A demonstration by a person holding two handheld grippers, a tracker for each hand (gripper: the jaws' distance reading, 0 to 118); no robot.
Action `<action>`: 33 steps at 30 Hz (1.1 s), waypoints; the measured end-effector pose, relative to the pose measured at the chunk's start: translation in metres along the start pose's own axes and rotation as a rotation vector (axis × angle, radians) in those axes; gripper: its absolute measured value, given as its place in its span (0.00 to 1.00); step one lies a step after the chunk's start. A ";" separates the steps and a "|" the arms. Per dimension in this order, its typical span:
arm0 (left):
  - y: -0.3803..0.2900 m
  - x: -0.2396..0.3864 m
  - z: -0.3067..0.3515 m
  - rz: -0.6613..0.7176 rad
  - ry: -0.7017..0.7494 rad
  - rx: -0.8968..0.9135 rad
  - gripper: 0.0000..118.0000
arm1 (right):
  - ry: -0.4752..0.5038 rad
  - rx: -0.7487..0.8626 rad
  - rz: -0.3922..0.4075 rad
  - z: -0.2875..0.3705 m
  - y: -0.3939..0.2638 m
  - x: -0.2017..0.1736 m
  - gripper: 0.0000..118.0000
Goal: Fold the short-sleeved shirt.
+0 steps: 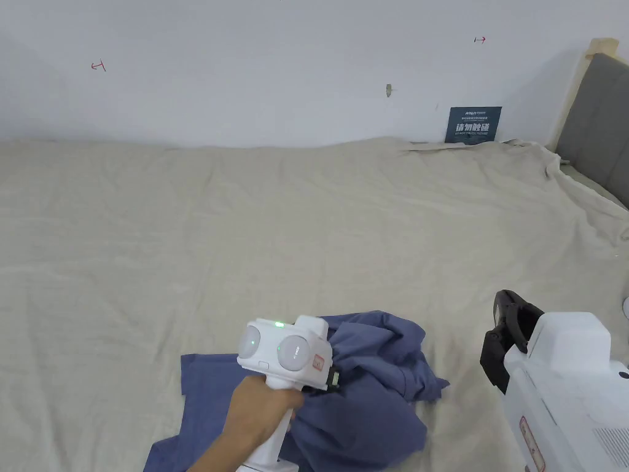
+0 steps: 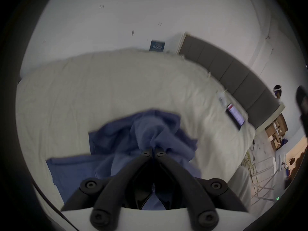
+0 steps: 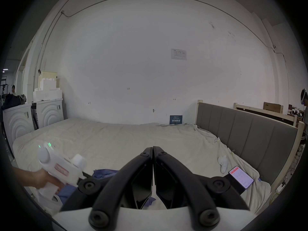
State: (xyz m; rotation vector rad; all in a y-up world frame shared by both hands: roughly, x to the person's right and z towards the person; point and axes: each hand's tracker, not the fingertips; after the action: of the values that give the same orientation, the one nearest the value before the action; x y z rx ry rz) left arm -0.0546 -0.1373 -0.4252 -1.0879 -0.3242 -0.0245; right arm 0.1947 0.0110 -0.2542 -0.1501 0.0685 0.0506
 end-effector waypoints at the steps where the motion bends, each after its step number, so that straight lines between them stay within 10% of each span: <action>1: -0.005 -0.001 -0.008 -0.017 0.008 -0.037 0.00 | 0.002 -0.004 0.000 -0.001 -0.001 -0.001 0.00; 8: -0.011 -0.005 -0.011 0.003 0.012 -0.024 0.07 | 0.014 -0.018 0.006 -0.002 -0.004 -0.005 0.00; 15: -0.002 -0.017 0.040 0.068 0.000 0.163 0.90 | 0.018 -0.002 0.006 0.003 0.003 -0.009 0.00; 33: -0.065 -0.051 0.242 0.079 0.303 0.909 0.94 | 0.041 0.051 0.012 0.013 0.018 -0.015 0.00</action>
State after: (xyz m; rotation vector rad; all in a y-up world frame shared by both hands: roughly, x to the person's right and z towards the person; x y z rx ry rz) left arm -0.1745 0.0368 -0.2809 -0.1849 0.0021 0.0276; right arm 0.1793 0.0298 -0.2430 -0.1002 0.1113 0.0581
